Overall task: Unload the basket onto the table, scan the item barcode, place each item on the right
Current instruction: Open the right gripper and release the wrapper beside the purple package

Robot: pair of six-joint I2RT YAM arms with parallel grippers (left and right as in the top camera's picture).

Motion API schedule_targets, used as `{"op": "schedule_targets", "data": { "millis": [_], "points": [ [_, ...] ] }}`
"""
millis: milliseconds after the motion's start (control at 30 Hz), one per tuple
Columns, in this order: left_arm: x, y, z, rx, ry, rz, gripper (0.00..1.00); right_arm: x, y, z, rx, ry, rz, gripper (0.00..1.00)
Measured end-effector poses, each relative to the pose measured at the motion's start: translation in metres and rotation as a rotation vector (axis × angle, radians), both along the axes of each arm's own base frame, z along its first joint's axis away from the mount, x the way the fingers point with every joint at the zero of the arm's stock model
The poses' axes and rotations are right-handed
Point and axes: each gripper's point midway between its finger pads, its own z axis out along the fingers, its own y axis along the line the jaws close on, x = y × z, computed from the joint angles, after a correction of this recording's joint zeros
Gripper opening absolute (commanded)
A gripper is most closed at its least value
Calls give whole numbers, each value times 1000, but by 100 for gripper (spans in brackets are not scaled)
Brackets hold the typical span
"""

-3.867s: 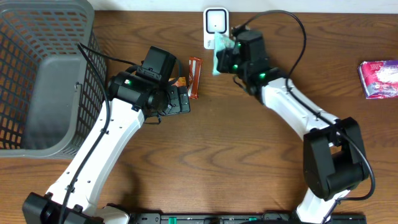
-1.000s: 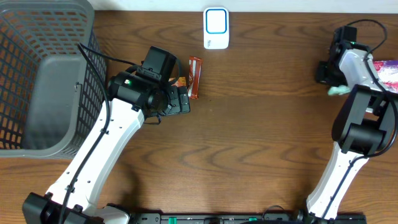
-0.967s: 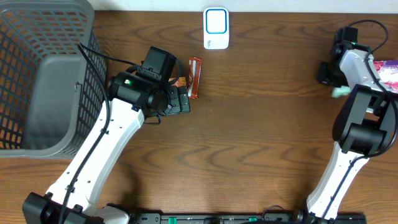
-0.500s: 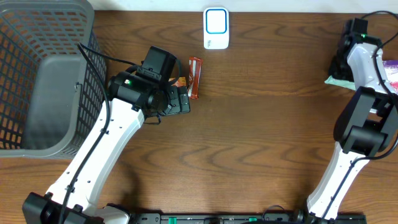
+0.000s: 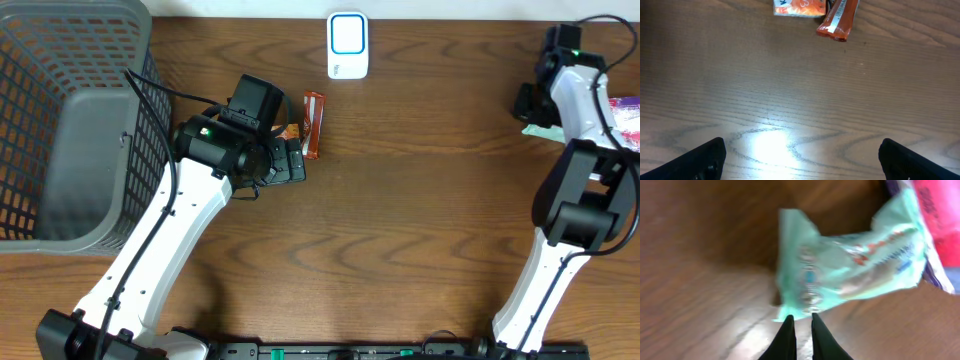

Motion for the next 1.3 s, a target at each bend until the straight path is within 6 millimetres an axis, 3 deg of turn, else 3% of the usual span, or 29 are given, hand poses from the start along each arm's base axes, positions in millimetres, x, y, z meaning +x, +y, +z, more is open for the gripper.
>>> {"op": "schedule_targets", "data": {
  "millis": [267,500,733,867,1067,1200,1300],
  "points": [
    [0,0,0,0,0,0,98,-17,-20,-7,17,16,-103,2],
    [0,0,0,0,0,0,98,-20,-32,-34,66,-32,-154,2],
    [0,0,0,0,0,0,98,6,-37,-37,55,-159,-142,3],
    [0,0,0,0,0,0,98,11,-38,-32,54,-176,-137,14],
    [0,0,0,0,0,0,98,30,-35,2,89,-254,-115,35],
    [0,0,0,0,0,0,98,40,-2,45,248,-354,-35,48],
    [0,0,0,0,0,0,98,38,37,82,423,-406,52,74]
  ]
}}
